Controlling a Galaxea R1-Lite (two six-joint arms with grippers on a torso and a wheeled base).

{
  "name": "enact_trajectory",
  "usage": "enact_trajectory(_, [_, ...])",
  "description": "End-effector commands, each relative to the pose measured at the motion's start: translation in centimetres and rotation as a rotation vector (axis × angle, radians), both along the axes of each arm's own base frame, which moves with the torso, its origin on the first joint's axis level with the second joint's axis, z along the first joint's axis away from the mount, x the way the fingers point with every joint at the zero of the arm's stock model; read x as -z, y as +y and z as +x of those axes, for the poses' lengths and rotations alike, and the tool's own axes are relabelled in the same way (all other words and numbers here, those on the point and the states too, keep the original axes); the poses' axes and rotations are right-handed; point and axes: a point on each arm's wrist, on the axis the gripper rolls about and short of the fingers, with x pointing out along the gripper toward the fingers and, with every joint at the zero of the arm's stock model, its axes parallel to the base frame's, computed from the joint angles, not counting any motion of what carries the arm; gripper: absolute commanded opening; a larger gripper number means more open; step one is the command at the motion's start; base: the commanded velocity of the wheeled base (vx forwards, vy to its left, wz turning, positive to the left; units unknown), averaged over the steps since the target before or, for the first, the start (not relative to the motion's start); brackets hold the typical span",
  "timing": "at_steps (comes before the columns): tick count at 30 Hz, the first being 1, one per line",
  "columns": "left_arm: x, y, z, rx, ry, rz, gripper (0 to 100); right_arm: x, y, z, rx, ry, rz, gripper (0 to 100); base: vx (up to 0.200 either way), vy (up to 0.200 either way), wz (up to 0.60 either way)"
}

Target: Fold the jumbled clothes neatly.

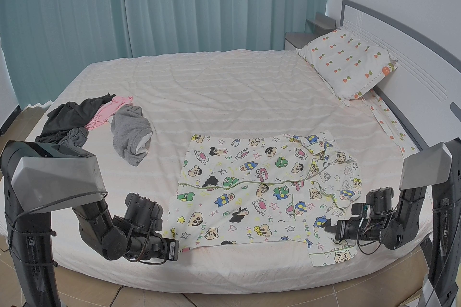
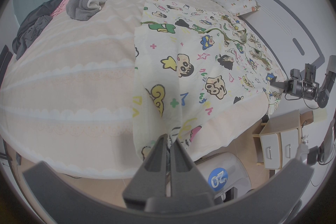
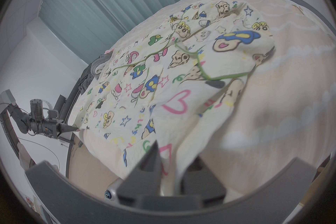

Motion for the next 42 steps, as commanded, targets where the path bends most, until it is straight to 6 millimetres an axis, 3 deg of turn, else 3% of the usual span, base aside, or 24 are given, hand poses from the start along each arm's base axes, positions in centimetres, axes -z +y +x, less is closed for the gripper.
enact_trajectory(1, [0.1, 0.1, -0.1, 0.0, 0.007, 0.003, 0, -0.3, -0.7, 0.2, 0.019, -0.011, 0.002, 0, 0.0, 0.0, 0.0])
enact_trajectory(10, [0.2, 0.3, -0.8, 0.004, 0.025, 0.014, 0, -1.2, -1.1, -0.7, 0.012, 0.056, -0.02, 0, 0.0, 0.0, 0.0])
enact_trajectory(30, [0.3, 0.5, -1.4, 0.002, 0.038, 0.028, 0, -1.0, -1.5, -2.1, -0.034, 0.075, -0.088, 0, 0.0, 0.0, 0.0])
enact_trajectory(31, [0.3, 0.5, -1.4, 0.001, 0.038, 0.028, 0, -1.0, -1.5, -2.0, -0.034, 0.075, -0.088, 100, 0.0, 0.0, 0.0])
enact_trajectory(32, [0.3, 0.5, -1.4, -0.001, 0.039, 0.029, 0, -1.0, -1.5, -2.0, -0.034, 0.075, -0.088, 100, 0.0, 0.0, 0.0])
enact_trajectory(33, [0.3, 0.5, -1.4, -0.004, 0.04, 0.027, 100, -1.0, -1.5, -2.0, -0.034, 0.073, -0.088, 100, 0.0, 0.0, 0.0])
enact_trajectory(38, [0.1, 0.8, -1.5, -0.016, 0.041, 0.023, 100, -2.0, -2.3, -2.5, -0.004, 0.061, -0.092, 100, 0.0, 0.0, 0.0])
enact_trajectory(42, [-1.5, 1.7, -1.7, -0.078, 0.016, -0.021, 100, -3.9, -3.4, -3.0, 0.042, 0.017, -0.092, 100, 0.0, 0.0, 0.0])
